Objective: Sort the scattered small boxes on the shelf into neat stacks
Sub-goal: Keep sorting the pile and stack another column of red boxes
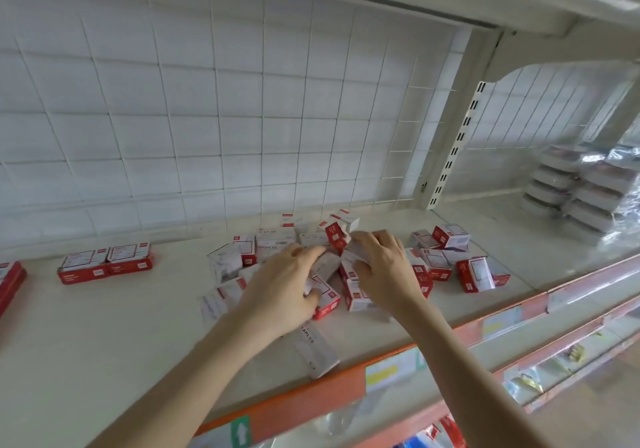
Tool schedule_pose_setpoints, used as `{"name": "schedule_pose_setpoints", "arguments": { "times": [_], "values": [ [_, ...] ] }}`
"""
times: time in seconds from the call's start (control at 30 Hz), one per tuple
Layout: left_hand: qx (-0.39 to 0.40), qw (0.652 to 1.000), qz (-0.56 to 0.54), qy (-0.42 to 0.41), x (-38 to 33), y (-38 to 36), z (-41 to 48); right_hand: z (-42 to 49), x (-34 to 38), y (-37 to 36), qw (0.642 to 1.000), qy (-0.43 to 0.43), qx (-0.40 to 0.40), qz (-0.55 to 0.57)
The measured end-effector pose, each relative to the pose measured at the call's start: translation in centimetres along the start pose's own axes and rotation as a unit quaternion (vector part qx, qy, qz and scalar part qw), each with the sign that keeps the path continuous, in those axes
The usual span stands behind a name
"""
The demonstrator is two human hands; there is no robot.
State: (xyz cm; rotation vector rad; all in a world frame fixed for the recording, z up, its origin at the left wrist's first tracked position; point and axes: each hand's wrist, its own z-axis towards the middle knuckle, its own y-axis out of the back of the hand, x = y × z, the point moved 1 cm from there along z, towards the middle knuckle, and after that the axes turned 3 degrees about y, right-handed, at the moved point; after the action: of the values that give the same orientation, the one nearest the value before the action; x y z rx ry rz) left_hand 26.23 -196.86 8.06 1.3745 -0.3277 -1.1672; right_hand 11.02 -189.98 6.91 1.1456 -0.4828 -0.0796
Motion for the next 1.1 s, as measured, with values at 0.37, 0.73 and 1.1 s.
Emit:
{"name": "schedule_pose_setpoints", "arguments": {
  "times": [0.37, 0.73, 1.1],
  "values": [
    [-0.006, 1.000, 0.005, -0.006, -3.4, -4.8, 4.5, 1.4, -6.1, 1.2, 0.998, -0.060, -0.027, -0.010],
    [0.011, 0.995, 0.088, 0.045, -2.8, -7.8, 7.0, 0.5, -7.7, 0.6, 0.999, -0.040, -0.009, -0.005],
    [-0.024, 0.985, 0.134, 0.105, -0.1, -6.3, 7.0, 0.4, -7.4, 0.4, 0.996, -0.025, 0.057, -0.066]
  ]
}}
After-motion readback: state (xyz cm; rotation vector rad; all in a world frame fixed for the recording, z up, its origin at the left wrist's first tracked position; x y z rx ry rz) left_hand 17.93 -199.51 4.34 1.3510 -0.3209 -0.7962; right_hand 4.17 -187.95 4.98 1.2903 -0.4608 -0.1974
